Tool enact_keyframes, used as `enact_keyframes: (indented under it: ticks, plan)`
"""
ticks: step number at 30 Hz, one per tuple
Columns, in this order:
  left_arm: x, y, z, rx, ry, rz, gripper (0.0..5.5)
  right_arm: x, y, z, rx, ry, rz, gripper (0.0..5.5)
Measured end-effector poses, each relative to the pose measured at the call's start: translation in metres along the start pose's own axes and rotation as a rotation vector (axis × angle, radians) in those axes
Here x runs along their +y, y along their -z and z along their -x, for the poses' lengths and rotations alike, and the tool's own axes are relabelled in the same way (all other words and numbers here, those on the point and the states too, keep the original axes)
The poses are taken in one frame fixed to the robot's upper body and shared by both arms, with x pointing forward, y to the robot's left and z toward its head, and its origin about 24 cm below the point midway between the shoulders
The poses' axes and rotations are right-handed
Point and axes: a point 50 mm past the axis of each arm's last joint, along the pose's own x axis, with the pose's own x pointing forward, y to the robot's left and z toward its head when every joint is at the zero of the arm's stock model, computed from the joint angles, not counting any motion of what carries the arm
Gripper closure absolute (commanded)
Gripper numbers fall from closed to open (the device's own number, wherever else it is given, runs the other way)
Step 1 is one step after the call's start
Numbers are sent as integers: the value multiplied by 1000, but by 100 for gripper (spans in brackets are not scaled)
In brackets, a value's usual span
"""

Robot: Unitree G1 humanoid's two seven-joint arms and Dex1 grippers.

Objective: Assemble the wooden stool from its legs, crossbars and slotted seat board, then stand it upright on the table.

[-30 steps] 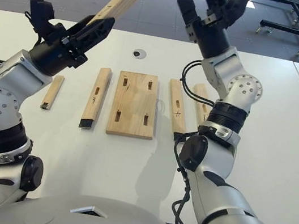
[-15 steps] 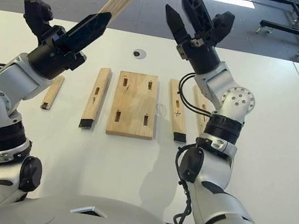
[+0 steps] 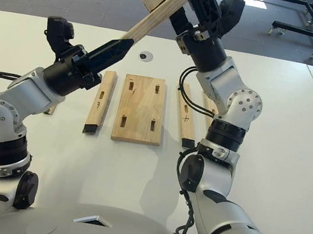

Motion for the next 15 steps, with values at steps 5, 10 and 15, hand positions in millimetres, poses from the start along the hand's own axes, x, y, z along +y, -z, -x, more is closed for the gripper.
enact_keyframes:
  ticks: [5,10,15]
  plan:
    - [-1,2,0,12,15,-5,346,3,-1,-6,-15,-13,2,32]
    - [-1,2,0,8,9,-13,346,3,0,-8,-9,-17,-1,118]
    - [-3,2,-1,8,23,-17,346,3,0,-8,-12,-9,2,223]
